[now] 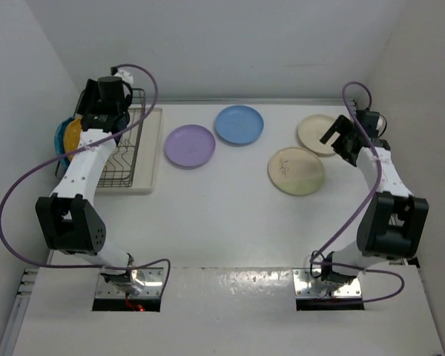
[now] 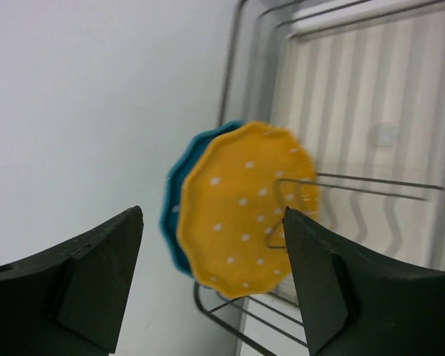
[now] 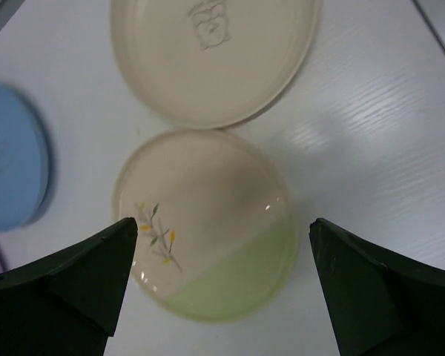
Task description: Load the plates into the dish rack
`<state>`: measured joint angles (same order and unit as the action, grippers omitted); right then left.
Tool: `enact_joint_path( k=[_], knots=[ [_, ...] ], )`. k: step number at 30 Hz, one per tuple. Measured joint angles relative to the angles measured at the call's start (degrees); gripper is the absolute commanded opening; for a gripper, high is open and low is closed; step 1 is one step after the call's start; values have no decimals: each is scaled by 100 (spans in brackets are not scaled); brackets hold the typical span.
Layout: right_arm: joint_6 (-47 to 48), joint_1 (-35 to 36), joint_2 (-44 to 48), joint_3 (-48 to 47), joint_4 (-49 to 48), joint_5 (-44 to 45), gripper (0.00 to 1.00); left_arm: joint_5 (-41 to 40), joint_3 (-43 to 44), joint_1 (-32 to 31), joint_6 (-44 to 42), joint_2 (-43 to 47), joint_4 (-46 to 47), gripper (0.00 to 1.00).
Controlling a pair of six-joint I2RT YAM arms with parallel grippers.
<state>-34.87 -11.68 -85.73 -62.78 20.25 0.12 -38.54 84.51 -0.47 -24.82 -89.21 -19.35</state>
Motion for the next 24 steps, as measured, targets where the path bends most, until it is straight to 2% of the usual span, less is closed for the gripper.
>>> enact_joint_path(
  k=[8,13,18,21,22,24],
  knots=[
    [-463,-450,-2140,-1209,-118,588,96,1823,437,-752,50,201,-1338,82],
    [-688,-632,-3228,-2009,-111,632,88,2234,103,-863,210,140,-1856,82],
    [-863,-702,-3847,-2457,-203,525,77,2350,0,-861,431,-55,-2070,82],
    [-907,-708,-3930,-2503,-256,494,60,2385,-7,-861,487,-127,-2138,82],
    [-922,-708,-3941,-2516,-284,485,45,2389,-7,-861,505,-146,-2146,82],
    [-981,-708,-3980,-2522,-337,472,29,2393,-7,-861,540,-166,-2155,82]
  ],
)
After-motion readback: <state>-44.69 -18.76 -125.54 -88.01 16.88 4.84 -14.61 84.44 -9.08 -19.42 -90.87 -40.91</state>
